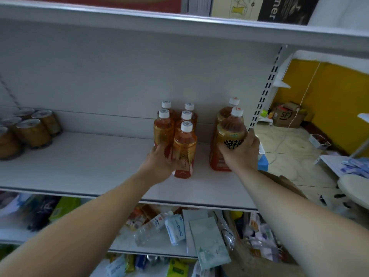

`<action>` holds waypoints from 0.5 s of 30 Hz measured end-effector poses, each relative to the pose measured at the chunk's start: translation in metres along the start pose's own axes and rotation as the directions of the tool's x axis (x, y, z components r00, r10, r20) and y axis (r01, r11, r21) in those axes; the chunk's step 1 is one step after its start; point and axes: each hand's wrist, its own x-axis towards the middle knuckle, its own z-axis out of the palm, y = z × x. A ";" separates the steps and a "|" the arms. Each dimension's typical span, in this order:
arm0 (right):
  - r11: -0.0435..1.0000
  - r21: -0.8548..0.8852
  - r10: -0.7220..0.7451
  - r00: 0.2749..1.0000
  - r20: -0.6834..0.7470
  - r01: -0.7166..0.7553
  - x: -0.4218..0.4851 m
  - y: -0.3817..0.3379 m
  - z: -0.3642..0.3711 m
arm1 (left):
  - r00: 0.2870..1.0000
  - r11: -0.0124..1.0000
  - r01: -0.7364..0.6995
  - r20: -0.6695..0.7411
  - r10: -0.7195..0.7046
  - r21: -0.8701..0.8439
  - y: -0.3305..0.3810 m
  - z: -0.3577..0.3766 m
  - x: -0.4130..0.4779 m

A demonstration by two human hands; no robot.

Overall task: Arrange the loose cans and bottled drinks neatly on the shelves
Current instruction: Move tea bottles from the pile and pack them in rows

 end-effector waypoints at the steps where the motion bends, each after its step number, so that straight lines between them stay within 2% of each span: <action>1: 0.998 -0.032 -0.058 0.998 -0.021 0.057 -0.002 -0.008 -0.005 | 0.999 0.999 -0.029 0.028 0.028 0.034 -0.002 -0.012 -0.002; 3: 0.977 -0.112 -0.184 0.983 -0.023 0.180 -0.008 -0.028 -0.011 | 0.995 0.993 -0.034 0.097 0.023 0.111 -0.007 -0.037 -0.008; 5: 0.940 -0.207 -0.268 0.962 0.046 0.272 -0.018 -0.054 -0.012 | 0.991 0.981 -0.038 0.134 0.012 0.192 -0.019 -0.064 -0.012; 9: 0.888 -0.248 -0.326 0.911 0.251 0.386 -0.052 -0.121 0.010 | 0.982 0.950 -0.085 0.188 0.029 0.299 -0.049 -0.125 -0.028; 15: 0.780 -0.300 -0.399 0.806 0.436 0.549 -0.118 -0.240 0.082 | 0.983 0.875 -0.112 0.183 0.027 0.470 -0.126 -0.235 -0.072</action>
